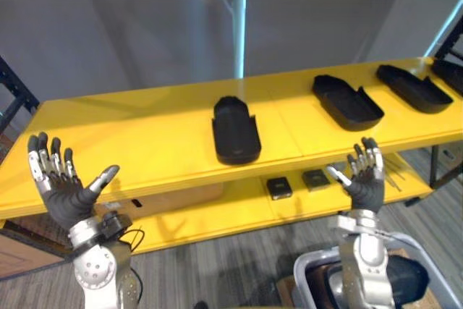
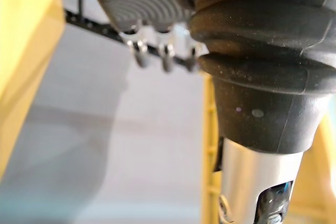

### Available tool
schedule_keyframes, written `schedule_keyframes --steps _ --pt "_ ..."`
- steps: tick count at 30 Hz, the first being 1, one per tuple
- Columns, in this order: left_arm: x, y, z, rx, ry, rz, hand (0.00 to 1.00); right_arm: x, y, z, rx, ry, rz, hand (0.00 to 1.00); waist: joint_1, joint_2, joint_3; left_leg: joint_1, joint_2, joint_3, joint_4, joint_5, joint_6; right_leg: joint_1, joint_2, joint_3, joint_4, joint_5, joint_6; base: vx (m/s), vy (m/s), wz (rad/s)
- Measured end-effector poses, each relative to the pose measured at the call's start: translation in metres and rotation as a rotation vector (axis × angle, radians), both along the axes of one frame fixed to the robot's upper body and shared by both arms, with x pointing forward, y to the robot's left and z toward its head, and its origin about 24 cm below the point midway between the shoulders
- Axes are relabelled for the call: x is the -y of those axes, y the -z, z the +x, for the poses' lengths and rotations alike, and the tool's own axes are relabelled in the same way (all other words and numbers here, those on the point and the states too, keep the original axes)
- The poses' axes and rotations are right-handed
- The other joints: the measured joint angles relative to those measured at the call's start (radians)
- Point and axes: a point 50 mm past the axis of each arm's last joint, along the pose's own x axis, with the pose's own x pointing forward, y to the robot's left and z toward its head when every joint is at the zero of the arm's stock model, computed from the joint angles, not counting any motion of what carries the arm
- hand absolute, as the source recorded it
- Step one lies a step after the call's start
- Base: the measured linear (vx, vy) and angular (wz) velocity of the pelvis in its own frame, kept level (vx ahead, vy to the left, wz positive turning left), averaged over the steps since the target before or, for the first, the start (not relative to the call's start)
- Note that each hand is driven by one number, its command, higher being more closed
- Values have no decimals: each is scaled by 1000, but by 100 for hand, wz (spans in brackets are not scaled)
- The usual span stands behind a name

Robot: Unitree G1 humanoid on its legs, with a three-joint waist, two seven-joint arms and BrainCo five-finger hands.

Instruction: Walk over and take plastic housings, then place them on the shelf

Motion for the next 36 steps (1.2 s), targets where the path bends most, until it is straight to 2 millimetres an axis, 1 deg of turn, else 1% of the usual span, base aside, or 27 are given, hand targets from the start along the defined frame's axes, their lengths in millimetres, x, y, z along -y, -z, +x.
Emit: schedule_keyframes --steps 2,3,4,5,6,8,9,10,11,13,14,15,16,17,18,20,21,23,24,26,27,29,30,31,32,34,36 --pt "-6 -6 2 36 -66 -28 0 3 -1 -1 18 3 -6 0 8 -4 42 -12 2 -7 -5 -1 5 -3 -2 0 9 2 2 -136 31 7" --pt "-9 -5 1 30 -96 -36 0 3 -2 -2 26 -1 -9 0 12 -6 49 -13 2 -10 -6 -3 3 -3 -2 0 9 1 2 -125 31 9" --pt "-16 -1 -2 12 -163 -66 0 2 -5 -1 49 -14 -18 0 19 -7 55 -18 2 -22 -6 -3 3 -3 -1 -4 9 -7 -2 -93 26 24" --pt "-26 7 -8 -27 -247 -100 0 0 -9 0 82 -32 -27 0 25 -6 57 -30 0 -37 -6 -3 2 -4 0 -19 4 -16 3 -73 20 30" --pt "-31 12 -12 -50 -290 -118 0 -1 -12 1 98 -41 -33 0 28 -6 57 -36 0 -42 -6 -3 2 -4 1 -27 1 -16 4 -44 -7 42" --pt "-49 33 -30 -154 -424 -161 0 -1 -25 5 152 -80 -71 0 55 -5 57 -62 1 -62 -5 -2 4 0 11 -48 -14 -20 9 -10 -23 57" --pt "-52 39 -34 -187 -446 -169 0 -1 -27 6 162 -89 -82 0 60 -6 57 -67 2 -63 -5 -2 4 2 9 -62 -15 -21 11 41 -24 71" --pt "-57 52 -41 -248 -471 -182 0 1 -32 8 177 -101 -103 0 70 -8 55 -79 2 -63 -5 1 8 6 6 -91 -16 -22 16 81 -19 79" --pt "-61 65 -45 -312 -478 -188 0 2 -34 10 181 -110 -119 0 77 -9 55 -81 5 -58 -5 4 11 23 1 -131 -15 -17 11 98 -12 85" --pt "-64 81 -53 -394 -481 -194 0 1 -37 13 187 -133 -136 0 78 -10 51 -78 6 -48 -5 9 18 45 -6 -161 -6 -18 12 109 22 74" --pt "-65 94 -59 -466 -474 -188 0 0 -40 16 192 -162 -155 0 78 -8 48 -78 10 -28 -5 24 19 54 -9 -167 1 -18 12 111 47 59" --pt "-65 101 -62 -503 -471 -182 0 -1 -42 17 194 -175 -162 0 78 -9 46 -77 9 -26 -5 30 20 54 -12 -167 4 -18 12 114 58 45" --pt "-65 116 -65 -573 -452 -189 0 -5 -42 20 197 -204 -169 0 80 -11 44 -76 6 -26 -5 34 24 51 -18 -166 15 -18 12 84 49 19" --pt "-65 123 -67 -608 -444 -197 0 -8 -41 22 192 -223 -167 0 81 -14 43 -75 4 -25 -5 36 22 50 -21 -166 21 -18 12 105 60 9" --pt "-62 144 -74 -702 -416 -225 0 -17 -35 26 164 -282 -163 100 81 -25 36 -67 0 -18 -4 35 23 48 -29 -162 35 -18 12 70 41 -5" --pt "-60 156 -77 -760 -396 -242 0 -25 -30 27 145 -324 -158 100 83 -33 31 -58 -1 -4 -4 29 23 47 -32 -153 39 -18 12 60 26 -19" --pt "-59 168 -82 -815 -382 -259 0 -33 -27 28 133 -368 -152 100 82 -38 24 -55 -1 5 -4 27 21 43 -33 -135 38 -18 11 36 11 -23" --pt "-54 187 -86 -909 -334 -279 0 -44 -22 27 117 -421 -146 100 73 -39 23 -56 1 20 -5 27 21 32 -33 -125 38 -19 10 -7 0 -24" --pt "-52 192 -89 -936 -323 -290 0 -47 -21 27 110 -437 -145 100 73 -38 24 -55 1 24 -5 27 21 31 -32 -119 35 -19 10 -38 -6 -28" --pt "-44 212 -99 -1026 -297 -336 0 -55 -12 22 70 -478 -136 100 66 -28 21 -56 1 31 -5 27 20 28 -31 -107 24 -21 7 -52 -9 -18" --pt "-41 216 -101 -1045 -287 -348 0 -57 -9 20 59 -487 -138 100 65 -24 19 -56 1 32 -6 27 20 27 -31 -105 23 -22 6 -81 -7 -11" --pt "-32 229 -109 -1114 -244 -378 0 -70 -3 16 26 -538 -160 100 65 -12 11 -61 2 50 -6 29 13 13 -31 -78 22 -38 -2 -95 -2 -22" --pt "-29 232 -110 -1127 -233 -384 0 -74 -2 16 17 -554 -160 100 66 -11 12 -63 2 54 -6 29 10 9 -31 -71 20 -43 5 -98 -6 -20" --pt "-23 237 -112 -1143 -211 -410 0 -80 2 14 -7 -579 -161 100 65 0 16 -66 6 52 -6 29 9 6 -29 -69 18 -44 6 -119 -8 -9" --pt "-17 242 -114 -1171 -187 -423 0 -84 7 11 -36 -590 -167 100 65 8 13 -72 12 51 -6 32 5 -3 -25 -66 21 -52 -2 -108 -8 -3" --pt "-9 248 -117 -1201 -157 -444 0 -87 12 7 -63 -594 -160 100 63 16 12 -76 18 50 -6 36 0 -11 -20 -67 27 -58 -2 -77 -7 2" --pt "-6 252 -121 -1221 -147 -469 0 -89 19 4 -97 -586 -155 100 62 16 12 -78 21 49 -6 36 0 -16 -17 -69 31 -65 5 -49 -7 3"
